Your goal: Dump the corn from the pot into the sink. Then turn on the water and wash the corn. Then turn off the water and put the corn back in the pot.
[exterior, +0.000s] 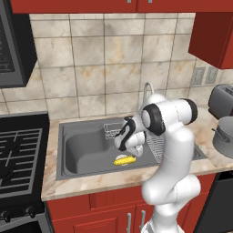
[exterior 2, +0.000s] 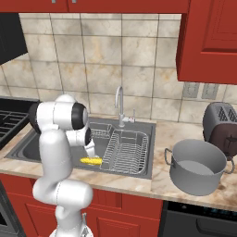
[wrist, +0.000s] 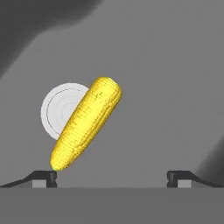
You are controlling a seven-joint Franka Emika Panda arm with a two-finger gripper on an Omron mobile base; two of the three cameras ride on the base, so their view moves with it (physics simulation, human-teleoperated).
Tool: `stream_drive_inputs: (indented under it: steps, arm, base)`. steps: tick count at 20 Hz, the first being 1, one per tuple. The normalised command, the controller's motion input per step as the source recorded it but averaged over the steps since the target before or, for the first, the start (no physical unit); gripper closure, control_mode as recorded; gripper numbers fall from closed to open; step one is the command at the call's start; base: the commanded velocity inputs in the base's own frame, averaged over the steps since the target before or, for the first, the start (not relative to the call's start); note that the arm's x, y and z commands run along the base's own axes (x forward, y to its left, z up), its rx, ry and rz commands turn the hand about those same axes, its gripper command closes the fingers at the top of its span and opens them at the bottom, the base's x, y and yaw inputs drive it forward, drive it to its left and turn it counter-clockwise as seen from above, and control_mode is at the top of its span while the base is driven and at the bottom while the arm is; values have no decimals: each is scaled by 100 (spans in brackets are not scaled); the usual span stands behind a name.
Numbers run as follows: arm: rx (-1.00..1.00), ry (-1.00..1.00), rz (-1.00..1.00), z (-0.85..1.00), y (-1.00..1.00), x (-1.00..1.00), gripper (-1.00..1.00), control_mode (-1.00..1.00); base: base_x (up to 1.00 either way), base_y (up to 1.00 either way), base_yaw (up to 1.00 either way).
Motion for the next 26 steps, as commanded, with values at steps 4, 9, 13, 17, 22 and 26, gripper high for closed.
stream_drive_inputs:
  steps: [4, 9, 13, 17, 22, 26]
  arm:
    - [0, 0, 0, -31, 0, 28, -100, -100]
    - [0, 0, 0, -31, 0, 24, -100, -100]
    - [0, 0, 0, -25, 0, 21, -100, -100]
    - [0, 4, 0, -17, 0, 22, -100, -100]
    - [0, 7, 0, -7, 0, 31, -100, -100]
    - [0, 4, 0, -8, 0, 30, -100, -100]
  base:
    - [0, 0, 0]
    - [0, 0, 0]
    - [0, 0, 0]
    - [0, 0, 0]
    - [0, 0, 0]
    - [0, 0, 0]
